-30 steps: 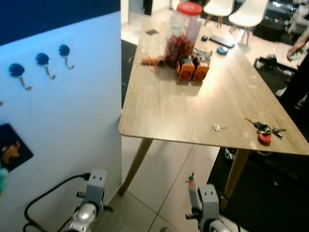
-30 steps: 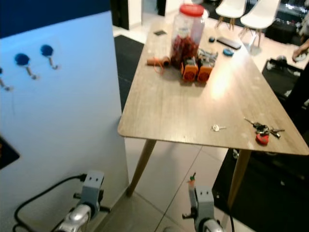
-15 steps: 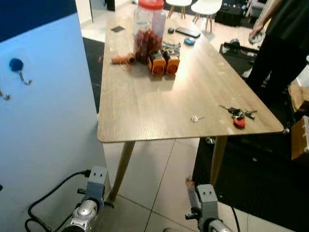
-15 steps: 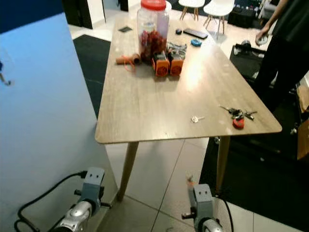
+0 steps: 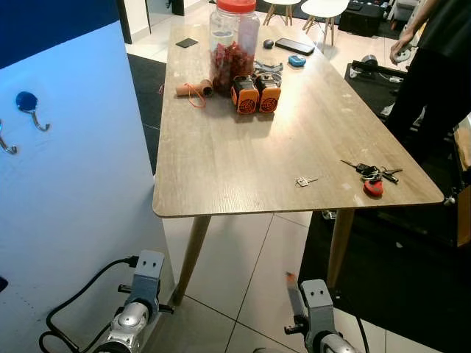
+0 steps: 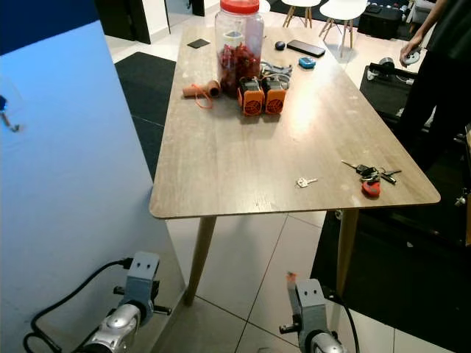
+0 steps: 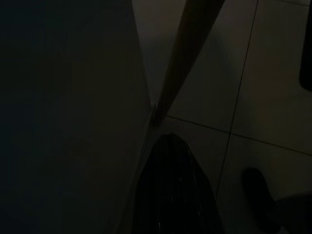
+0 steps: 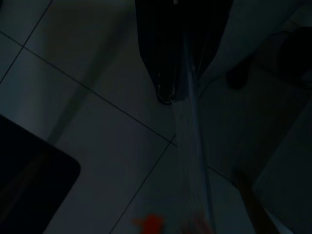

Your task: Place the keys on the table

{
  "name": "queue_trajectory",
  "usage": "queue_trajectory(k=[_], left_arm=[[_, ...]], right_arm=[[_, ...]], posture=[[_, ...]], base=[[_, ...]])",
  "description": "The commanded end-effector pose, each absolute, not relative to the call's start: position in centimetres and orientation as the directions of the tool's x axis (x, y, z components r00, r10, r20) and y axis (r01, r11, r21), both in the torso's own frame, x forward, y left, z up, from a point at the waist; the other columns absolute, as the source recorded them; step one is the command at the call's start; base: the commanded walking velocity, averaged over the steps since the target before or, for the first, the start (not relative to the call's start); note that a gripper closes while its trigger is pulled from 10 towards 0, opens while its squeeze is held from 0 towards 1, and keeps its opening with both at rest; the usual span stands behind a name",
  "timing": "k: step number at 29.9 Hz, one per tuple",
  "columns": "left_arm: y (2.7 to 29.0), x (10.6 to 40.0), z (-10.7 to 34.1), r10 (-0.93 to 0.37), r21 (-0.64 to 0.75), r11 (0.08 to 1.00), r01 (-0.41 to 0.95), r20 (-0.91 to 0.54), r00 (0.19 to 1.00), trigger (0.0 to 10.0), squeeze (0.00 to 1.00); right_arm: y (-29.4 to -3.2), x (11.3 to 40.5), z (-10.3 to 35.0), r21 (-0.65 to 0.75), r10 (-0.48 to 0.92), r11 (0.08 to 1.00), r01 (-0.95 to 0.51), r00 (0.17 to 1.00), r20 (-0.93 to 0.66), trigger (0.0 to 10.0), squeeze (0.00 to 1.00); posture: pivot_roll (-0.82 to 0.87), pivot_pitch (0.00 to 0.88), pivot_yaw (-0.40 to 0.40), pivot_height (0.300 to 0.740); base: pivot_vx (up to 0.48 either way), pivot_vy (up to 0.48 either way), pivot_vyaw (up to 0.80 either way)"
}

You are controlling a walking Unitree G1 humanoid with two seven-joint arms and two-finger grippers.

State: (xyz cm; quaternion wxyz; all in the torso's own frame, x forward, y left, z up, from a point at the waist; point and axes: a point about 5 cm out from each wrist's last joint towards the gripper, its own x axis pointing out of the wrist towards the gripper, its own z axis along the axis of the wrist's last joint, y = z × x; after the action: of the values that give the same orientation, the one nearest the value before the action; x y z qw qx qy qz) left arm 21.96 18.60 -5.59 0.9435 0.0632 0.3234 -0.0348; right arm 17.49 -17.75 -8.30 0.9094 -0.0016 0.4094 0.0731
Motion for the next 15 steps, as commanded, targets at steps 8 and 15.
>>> queue_trajectory(k=[8,15], left_arm=[[18.12,22.01,-5.56,-0.045,0.090,0.988,0.125,-0.608,0.793,10.0,0.00],[18.06,22.05,-5.55,-0.051,0.088,0.987,0.131,-0.608,0.793,10.0,0.00]], right_arm=[[-17.63,17.47,-8.31,0.059,0.136,0.989,-0.139,0.655,-0.743,10.0,0.00],[-17.75,17.03,-8.49,0.059,0.134,0.989,-0.136,0.649,-0.749,10.0,0.00]], posture=[[0.05,0.010,-0.037,0.740],[0.05,0.015,-0.036,0.740]], base=[[0.000,-0.480,0.00],[0.000,-0.480,0.00]])
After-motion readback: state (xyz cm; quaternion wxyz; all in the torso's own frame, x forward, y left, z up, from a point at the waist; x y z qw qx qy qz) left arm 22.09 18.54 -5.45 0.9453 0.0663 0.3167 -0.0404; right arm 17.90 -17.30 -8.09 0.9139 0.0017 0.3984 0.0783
